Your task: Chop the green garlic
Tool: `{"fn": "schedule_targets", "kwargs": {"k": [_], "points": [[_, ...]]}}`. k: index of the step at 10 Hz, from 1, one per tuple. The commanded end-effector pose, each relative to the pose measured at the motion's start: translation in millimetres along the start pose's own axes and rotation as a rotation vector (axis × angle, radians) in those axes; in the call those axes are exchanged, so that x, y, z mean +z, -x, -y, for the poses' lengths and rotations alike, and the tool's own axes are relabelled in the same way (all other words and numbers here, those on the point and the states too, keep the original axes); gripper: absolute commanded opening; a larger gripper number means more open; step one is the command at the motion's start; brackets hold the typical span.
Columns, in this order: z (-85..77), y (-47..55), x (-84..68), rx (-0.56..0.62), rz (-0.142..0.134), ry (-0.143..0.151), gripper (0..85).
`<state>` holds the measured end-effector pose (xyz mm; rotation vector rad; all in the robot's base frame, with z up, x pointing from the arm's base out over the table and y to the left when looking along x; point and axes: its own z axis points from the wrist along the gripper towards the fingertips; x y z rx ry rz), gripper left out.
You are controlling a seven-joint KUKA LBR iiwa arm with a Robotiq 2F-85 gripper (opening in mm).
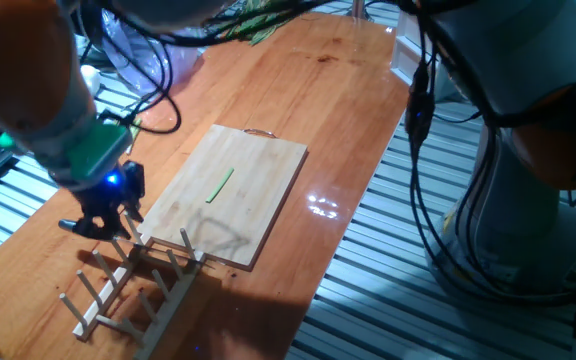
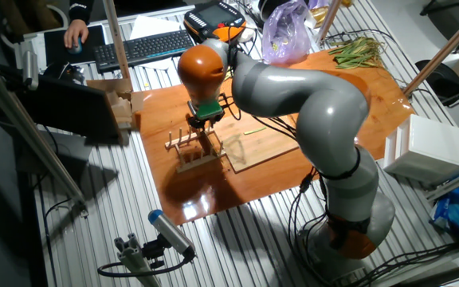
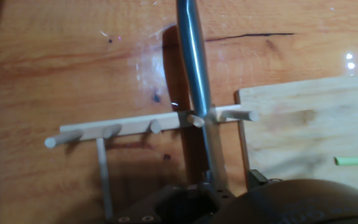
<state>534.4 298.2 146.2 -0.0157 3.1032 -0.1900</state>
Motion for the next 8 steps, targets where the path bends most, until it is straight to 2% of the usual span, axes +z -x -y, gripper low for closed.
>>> {"fn": "schedule_targets", "kwargs": {"k": [1, 3, 6, 8], "points": [[-1.9, 0.9, 5.0, -0.001, 0.007, -0.001, 34.0], [-5.4, 0.8, 16.5, -0.005, 0.033, -0.013, 34.0], [-5.1, 3.0, 27.0, -0.037, 0.055, -0.055, 34.0], [-0.7, 3.1, 38.4, -0.044, 0.066, -0.041, 34.0]]}}
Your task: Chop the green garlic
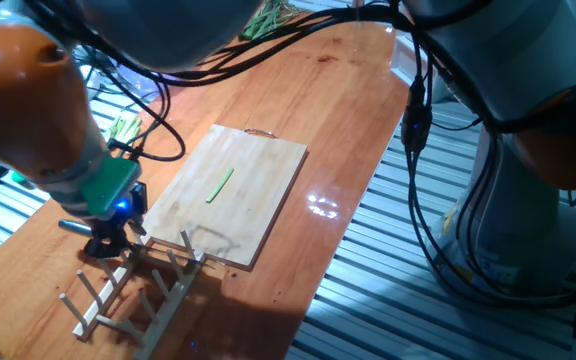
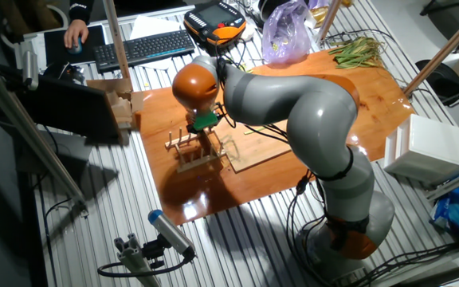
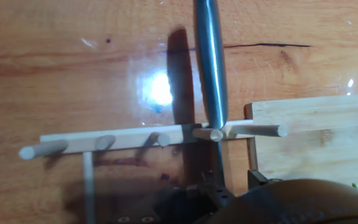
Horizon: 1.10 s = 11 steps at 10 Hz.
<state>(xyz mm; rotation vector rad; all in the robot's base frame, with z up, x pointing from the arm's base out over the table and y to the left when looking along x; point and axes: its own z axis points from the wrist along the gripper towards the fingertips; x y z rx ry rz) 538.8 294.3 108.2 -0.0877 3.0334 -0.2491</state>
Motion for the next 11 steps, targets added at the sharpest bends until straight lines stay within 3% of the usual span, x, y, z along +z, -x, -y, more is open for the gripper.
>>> {"fn": "schedule_targets", "kwargs": {"k": [1, 3, 8, 9, 11], "points": [[0.9, -0.4, 3.4, -0.004, 0.001, -0.001, 34.0], [4.7, -2.0, 10.1, -0.009, 0.002, -0.004, 34.0], [3.8, -4.7, 23.5, 0.001, 0.04, -0.009, 34.0], [4.7, -5.3, 26.1, -0.003, 0.051, -0.005, 17.0], [5.0, -5.4, 26.5, -0.019, 0.05, -0.007, 17.0]]}}
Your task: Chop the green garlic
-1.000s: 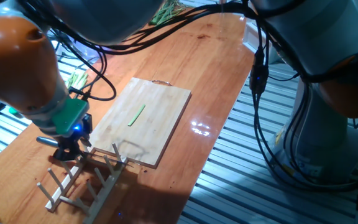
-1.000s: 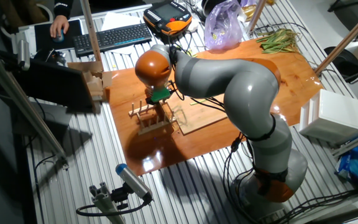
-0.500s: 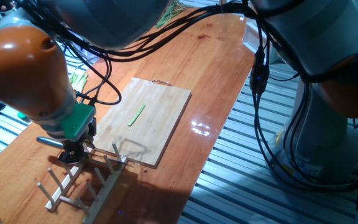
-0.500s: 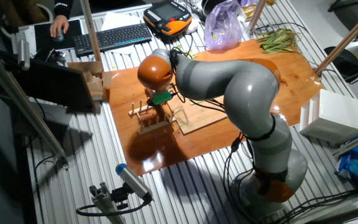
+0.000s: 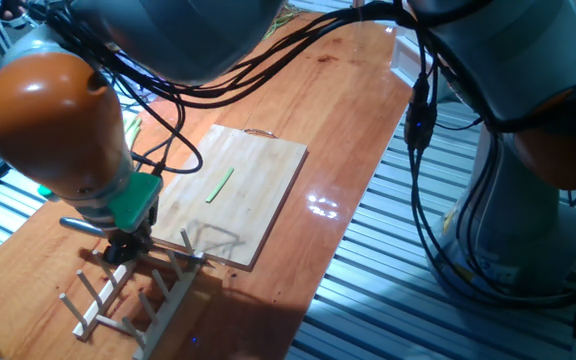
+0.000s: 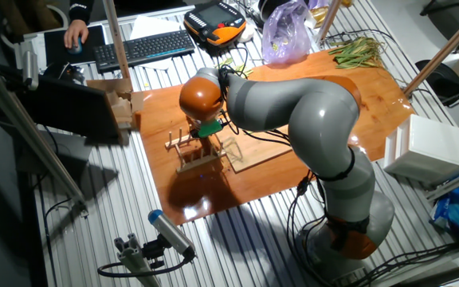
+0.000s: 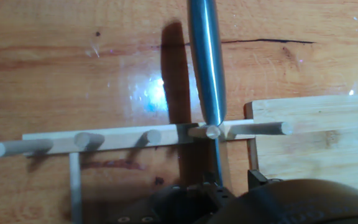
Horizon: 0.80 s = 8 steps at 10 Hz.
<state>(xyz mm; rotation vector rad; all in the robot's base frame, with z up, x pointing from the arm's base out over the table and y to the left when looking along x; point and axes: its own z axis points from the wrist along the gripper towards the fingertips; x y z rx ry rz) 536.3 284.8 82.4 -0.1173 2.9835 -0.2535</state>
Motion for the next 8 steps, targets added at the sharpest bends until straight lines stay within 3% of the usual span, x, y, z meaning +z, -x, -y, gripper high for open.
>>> {"fn": "schedule_targets", "kwargs": {"k": [1, 2, 4, 6, 8], "points": [[0.1, 0.0, 0.1, -0.012, 0.003, -0.006, 17.0], [0.5, 0.0, 0.4, -0.017, 0.009, -0.007, 0.0], [2.5, 1.5, 0.7, -0.022, 0.014, -0.002, 0.0], [6.1, 7.9, -6.0, -0.04, -0.011, 0.014, 0.0], [17.5, 18.2, -29.5, -0.056, -0.077, 0.062, 0.0]]}}
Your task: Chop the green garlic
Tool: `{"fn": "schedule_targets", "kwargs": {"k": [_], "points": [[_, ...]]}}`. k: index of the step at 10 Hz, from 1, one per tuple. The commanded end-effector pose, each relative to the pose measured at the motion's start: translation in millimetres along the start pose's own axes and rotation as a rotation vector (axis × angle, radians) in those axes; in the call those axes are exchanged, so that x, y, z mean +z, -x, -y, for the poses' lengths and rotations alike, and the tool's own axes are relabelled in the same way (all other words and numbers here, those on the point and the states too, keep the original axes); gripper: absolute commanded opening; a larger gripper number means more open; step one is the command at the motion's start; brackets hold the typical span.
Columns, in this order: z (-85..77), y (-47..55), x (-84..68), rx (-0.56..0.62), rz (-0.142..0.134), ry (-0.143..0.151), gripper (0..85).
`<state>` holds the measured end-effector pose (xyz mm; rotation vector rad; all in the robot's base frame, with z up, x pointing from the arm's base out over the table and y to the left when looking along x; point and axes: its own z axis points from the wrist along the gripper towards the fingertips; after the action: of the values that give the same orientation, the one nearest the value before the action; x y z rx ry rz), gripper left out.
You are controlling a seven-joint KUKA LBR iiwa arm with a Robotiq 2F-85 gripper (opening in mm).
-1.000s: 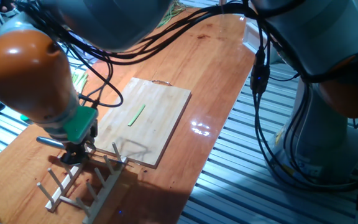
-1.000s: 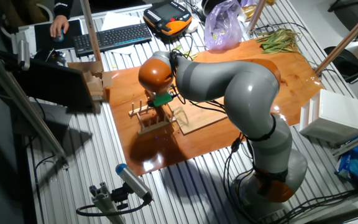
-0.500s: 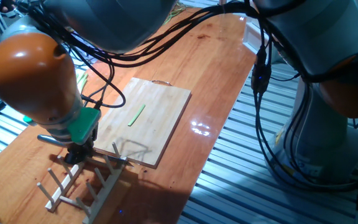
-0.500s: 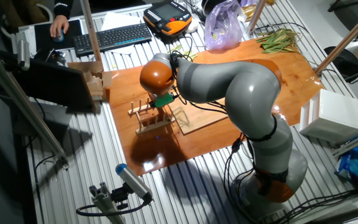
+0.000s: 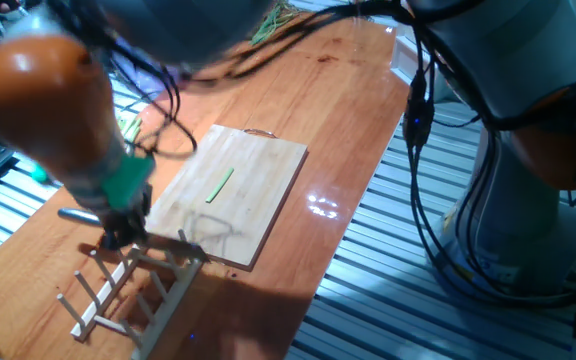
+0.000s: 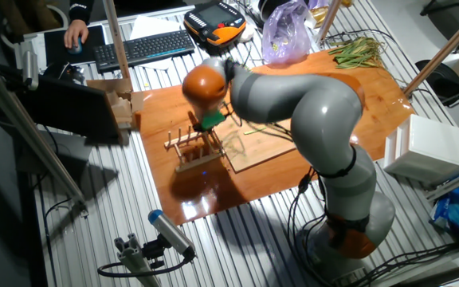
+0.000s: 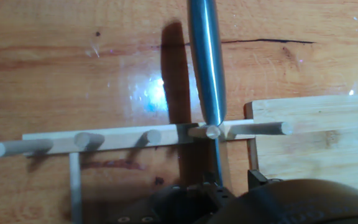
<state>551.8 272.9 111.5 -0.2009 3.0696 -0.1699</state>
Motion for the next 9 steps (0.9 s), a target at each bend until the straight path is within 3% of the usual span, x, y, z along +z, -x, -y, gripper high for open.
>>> {"fn": "schedule_targets", "kwargs": {"k": [1, 4, 7, 9], "points": [[4.9, 2.3, -20.9, -0.005, -0.02, 0.011, 0.0], [17.2, -1.8, -57.4, -0.007, -0.026, 0.036, 0.0], [20.8, -6.1, -82.2, 0.024, -0.056, 0.09, 0.0], [36.5, -4.1, -98.2, 0.008, -0.067, 0.091, 0.0]]}}
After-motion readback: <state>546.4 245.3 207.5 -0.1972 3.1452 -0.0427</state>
